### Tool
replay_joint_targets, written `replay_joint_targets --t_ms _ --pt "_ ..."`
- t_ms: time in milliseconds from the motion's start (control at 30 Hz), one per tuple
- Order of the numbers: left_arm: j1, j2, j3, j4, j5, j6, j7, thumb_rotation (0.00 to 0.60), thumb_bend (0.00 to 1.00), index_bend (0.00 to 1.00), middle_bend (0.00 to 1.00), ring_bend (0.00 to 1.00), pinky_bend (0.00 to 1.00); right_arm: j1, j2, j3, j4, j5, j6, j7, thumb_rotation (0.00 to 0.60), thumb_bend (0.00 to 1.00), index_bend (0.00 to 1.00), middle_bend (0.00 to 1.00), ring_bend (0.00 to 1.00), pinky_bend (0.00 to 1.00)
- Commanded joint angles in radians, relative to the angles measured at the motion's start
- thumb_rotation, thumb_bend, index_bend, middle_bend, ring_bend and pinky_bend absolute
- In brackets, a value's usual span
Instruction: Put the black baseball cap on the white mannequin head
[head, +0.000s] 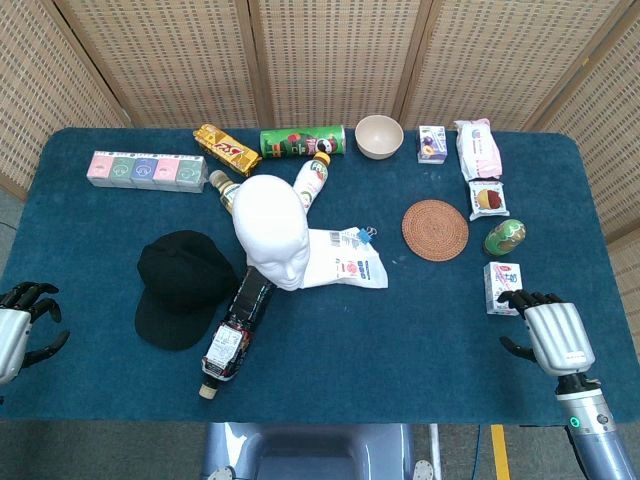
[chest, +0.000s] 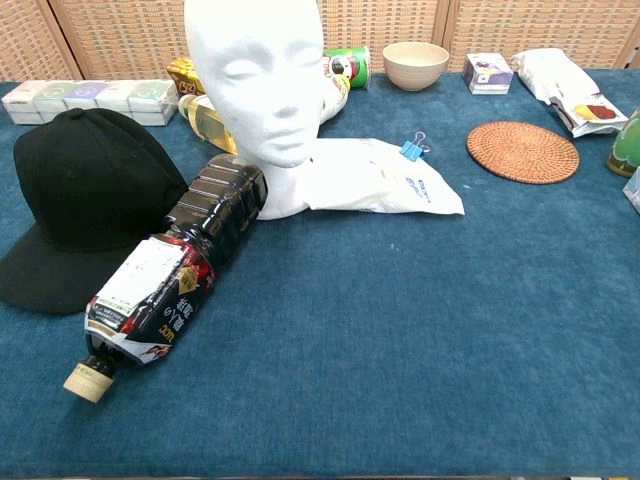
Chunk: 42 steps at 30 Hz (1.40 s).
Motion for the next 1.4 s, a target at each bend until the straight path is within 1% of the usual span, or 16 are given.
replay_joint_targets --t_ms 33,533,633,733,833,967,1033,1100,1200,1400 --pt "-0.001 -0.002 0.0 0.0 0.0 -0.003 0.001 0.6 0.22 0.55 0.33 0.24 0.39 0.0 0.0 0.0 0.001 0.001 -0.001 0.0 0.6 0.15 0.37 0.46 0.52 0.51" --pt "-0.006 -0.007 -0.005 0.006 0.001 -0.007 -0.005 0.6 0.22 0.55 0.33 0.24 0.39 -0.005 0.007 -0.002 -0.009 -0.004 0.004 -0.004 0.6 0.15 0.37 0.46 0.52 0.51" --pt "-0.008 -0.011 -0.006 0.01 0.003 -0.007 -0.007 0.6 0.22 0.55 0.34 0.26 0.39 -0.004 0.009 -0.001 -0.012 -0.005 0.004 -0.008 0.6 0.15 0.37 0.46 0.52 0.51" --pt "-0.008 -0.012 -0.005 0.012 0.006 -0.007 -0.005 0.6 0.22 0.55 0.38 0.3 0.4 -0.005 0.011 -0.001 -0.015 -0.005 0.006 -0.008 0.6 0.15 0.37 0.46 0.52 0.51" --pt "-0.007 -0.009 -0.005 0.012 0.007 -0.005 -0.005 0.6 0.22 0.55 0.42 0.34 0.44 -0.006 0.011 -0.001 -0.016 -0.006 0.007 -0.007 0.6 0.15 0.37 0.46 0.52 0.51" --pt "-0.015 -0.007 0.003 0.024 0.028 -0.015 -0.001 0.6 0.22 0.55 0.53 0.43 0.52 -0.009 0.012 -0.003 -0.019 -0.014 0.013 -0.005 0.6 0.15 0.36 0.46 0.52 0.51" --pt "-0.023 -0.008 0.009 0.031 0.043 -0.024 -0.001 0.6 0.2 0.56 0.57 0.47 0.56 -0.011 0.014 -0.004 -0.021 -0.016 0.016 -0.005 0.6 0.15 0.36 0.46 0.52 0.51" --pt "-0.03 -0.014 0.01 0.04 0.052 -0.029 0.003 0.6 0.16 0.58 0.61 0.5 0.6 -0.012 0.016 -0.005 -0.023 -0.018 0.018 -0.005 0.6 0.15 0.36 0.46 0.52 0.51" --pt "-0.044 -0.029 0.015 0.058 0.07 -0.045 0.009 0.6 0.13 0.6 0.64 0.52 0.63 -0.015 0.02 -0.006 -0.028 -0.022 0.023 -0.005 0.6 0.15 0.36 0.46 0.52 0.51" --pt "-0.064 -0.058 0.035 0.073 0.092 -0.084 0.025 0.6 0.09 0.6 0.64 0.52 0.63 -0.02 0.023 -0.009 -0.033 -0.024 0.025 -0.006 0.6 0.15 0.36 0.46 0.52 0.51"
